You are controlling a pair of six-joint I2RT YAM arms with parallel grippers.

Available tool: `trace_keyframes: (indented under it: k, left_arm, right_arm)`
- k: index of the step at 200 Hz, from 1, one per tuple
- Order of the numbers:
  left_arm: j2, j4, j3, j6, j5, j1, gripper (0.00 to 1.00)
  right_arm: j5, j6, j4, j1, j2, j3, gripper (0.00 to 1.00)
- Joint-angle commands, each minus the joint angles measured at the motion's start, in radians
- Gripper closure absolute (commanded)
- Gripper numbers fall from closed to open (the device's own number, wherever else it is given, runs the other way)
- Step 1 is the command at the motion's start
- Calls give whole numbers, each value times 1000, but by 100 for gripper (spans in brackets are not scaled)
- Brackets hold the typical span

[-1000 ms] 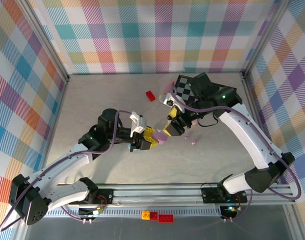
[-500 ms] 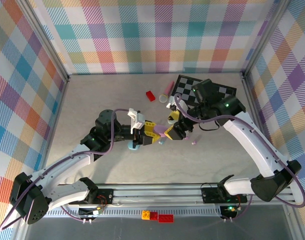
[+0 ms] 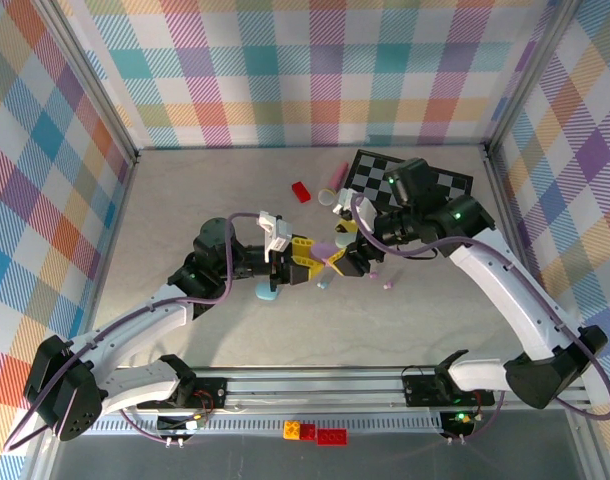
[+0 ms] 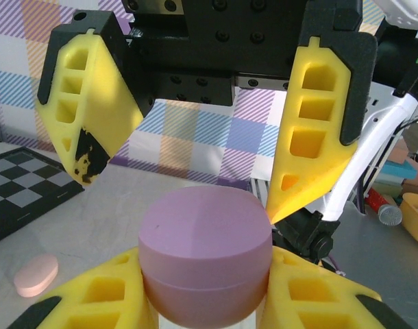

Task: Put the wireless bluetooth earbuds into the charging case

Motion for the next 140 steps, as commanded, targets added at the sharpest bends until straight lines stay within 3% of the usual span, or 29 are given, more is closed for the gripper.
trace_keyframes:
  k: [1,21,73,106,140]
  left_arm:
    - [0,66,3,-9,26,-9,71]
    - [-4,65,-1,-5,25,-8,71]
    - [0,66,-12,13,19,-8,71]
    - [-3,71,-16,20,14,-9,71]
    - [-7,77,-39,44,-2,-9,71]
  right_arm:
    - [72,3,60,2,-23,-22,18]
    - [140,58,122,-12,-39,-38,20]
    - [137,149,179,-42,-43,-32,22]
    - [233,203,206,-50,-28,-30,22]
    - [70,167,216,-52,-57,-41,18]
